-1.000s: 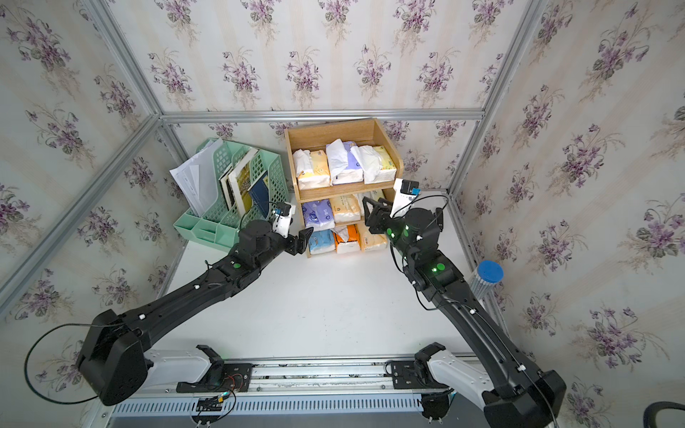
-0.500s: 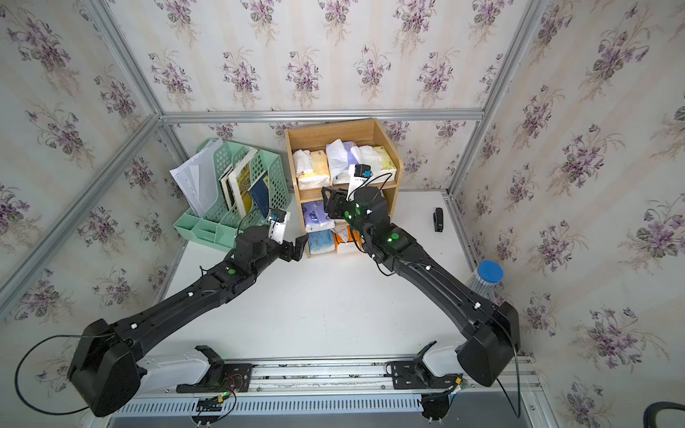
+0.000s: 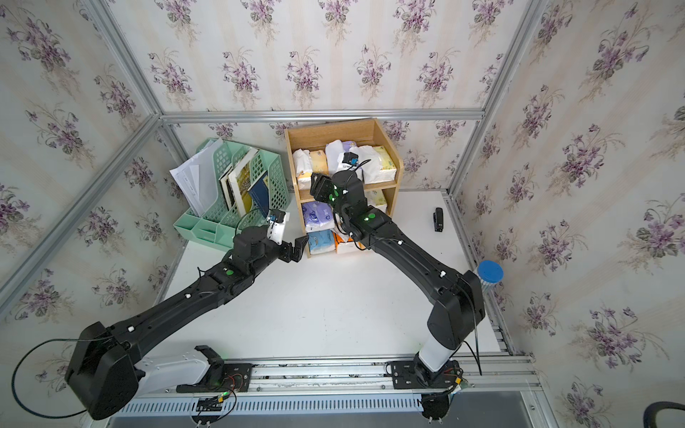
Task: Remove the tissue boxes from the shelf
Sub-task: Pick up a box of tissues from the shelf.
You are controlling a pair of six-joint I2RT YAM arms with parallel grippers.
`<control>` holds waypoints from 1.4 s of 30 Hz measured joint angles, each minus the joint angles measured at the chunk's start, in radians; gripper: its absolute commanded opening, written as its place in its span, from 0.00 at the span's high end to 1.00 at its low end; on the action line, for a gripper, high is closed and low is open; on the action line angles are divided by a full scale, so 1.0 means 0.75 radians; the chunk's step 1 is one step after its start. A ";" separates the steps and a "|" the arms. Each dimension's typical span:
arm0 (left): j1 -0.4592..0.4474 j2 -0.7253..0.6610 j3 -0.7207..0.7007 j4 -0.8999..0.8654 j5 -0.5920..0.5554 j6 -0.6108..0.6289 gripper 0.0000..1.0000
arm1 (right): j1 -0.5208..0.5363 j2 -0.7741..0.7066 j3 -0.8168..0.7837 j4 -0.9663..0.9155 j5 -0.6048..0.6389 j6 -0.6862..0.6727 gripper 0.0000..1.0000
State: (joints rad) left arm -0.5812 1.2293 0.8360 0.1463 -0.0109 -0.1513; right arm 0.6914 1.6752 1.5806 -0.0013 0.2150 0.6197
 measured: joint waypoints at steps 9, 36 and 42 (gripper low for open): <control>0.000 -0.044 -0.005 -0.004 0.036 -0.036 0.02 | 0.007 0.098 0.081 0.046 0.062 0.042 0.55; -0.003 -0.207 0.148 -0.280 0.124 -0.269 0.01 | 0.017 -0.218 -0.192 -0.063 -0.029 -0.216 0.90; -0.003 -0.210 0.199 -0.255 0.286 -0.413 0.01 | -0.010 -0.251 -0.221 -0.059 -0.099 -0.305 0.89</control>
State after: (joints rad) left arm -0.5831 1.0721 0.9855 -0.0448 0.2035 -0.4610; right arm 0.6842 1.4872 1.4147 -0.0456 0.1406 0.3912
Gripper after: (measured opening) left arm 0.988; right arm 0.102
